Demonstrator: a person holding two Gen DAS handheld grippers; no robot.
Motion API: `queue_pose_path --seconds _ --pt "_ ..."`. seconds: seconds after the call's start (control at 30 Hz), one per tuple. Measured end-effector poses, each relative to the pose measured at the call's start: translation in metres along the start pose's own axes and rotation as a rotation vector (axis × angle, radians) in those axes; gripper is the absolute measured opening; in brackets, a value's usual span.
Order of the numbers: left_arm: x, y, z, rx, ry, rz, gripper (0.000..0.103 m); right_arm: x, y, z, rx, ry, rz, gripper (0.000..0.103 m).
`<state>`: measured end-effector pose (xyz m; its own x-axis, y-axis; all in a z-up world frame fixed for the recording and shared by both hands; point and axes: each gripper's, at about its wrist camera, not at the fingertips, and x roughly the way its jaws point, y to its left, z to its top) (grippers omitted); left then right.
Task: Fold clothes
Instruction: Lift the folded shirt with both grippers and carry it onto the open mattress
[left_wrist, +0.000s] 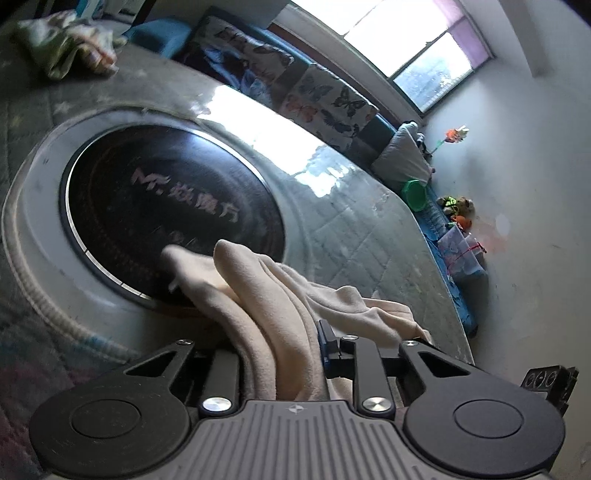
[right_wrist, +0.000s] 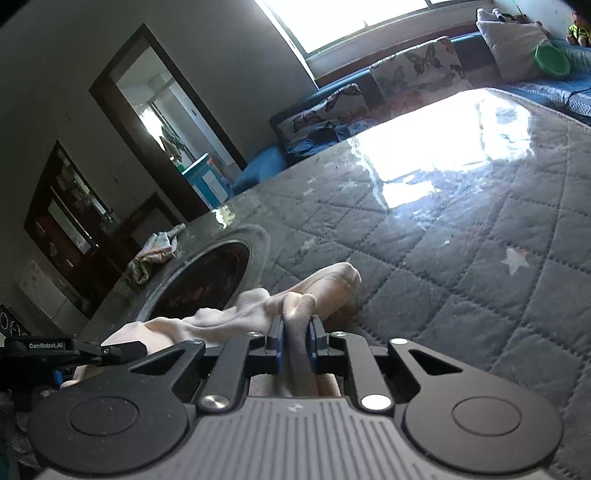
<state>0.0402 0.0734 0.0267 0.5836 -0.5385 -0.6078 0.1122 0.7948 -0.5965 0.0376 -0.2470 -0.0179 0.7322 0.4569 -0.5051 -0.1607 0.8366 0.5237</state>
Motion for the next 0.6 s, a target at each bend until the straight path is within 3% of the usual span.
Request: queue_pose_path --seconds 0.33,0.6 --pt "0.032 -0.049 0.018 0.099 0.025 -0.059 0.021 -0.029 -0.005 0.024 -0.016 -0.085 -0.043 0.011" --pt "0.082 -0.113 0.044 0.185 0.049 -0.138 0.021 -0.068 -0.033 0.065 -0.023 -0.182 -0.160 0.011"
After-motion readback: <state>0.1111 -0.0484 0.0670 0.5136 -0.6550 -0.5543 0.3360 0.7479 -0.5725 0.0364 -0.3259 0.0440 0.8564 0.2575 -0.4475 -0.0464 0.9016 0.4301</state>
